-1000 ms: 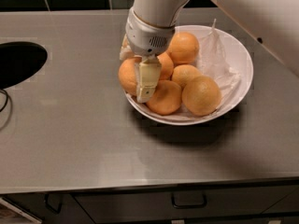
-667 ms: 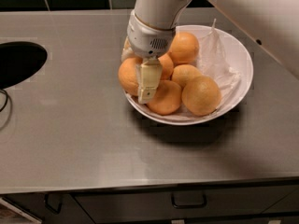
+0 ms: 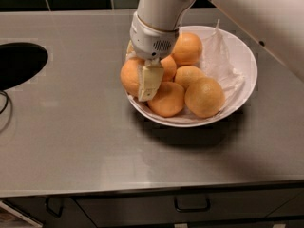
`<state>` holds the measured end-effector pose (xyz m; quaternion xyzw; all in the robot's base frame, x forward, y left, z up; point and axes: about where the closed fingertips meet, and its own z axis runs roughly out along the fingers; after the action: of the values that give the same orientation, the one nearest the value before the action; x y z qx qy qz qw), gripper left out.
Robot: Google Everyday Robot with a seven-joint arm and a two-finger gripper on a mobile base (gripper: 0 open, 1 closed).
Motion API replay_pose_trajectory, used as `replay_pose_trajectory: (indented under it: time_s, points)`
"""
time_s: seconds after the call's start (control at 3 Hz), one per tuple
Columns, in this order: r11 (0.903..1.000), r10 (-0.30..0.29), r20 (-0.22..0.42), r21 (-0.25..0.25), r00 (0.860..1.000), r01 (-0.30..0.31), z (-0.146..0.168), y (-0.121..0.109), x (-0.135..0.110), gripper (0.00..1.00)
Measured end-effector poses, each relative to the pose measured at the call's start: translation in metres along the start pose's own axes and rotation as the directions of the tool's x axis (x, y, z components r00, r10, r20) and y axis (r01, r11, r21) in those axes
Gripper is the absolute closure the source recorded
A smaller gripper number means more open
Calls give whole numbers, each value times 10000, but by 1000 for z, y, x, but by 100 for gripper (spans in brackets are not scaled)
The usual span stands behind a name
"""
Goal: Pick orange from white bowl
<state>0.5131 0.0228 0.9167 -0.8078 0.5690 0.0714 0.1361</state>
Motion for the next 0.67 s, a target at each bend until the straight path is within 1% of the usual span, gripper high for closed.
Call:
replay_pose_trajectory:
  time_s: [0.33, 0.67]
  points:
    - [10000, 0, 1, 3, 10000, 0, 0, 0, 0, 89]
    - [9973, -102, 203, 725, 9997, 87, -23, 3, -4, 100]
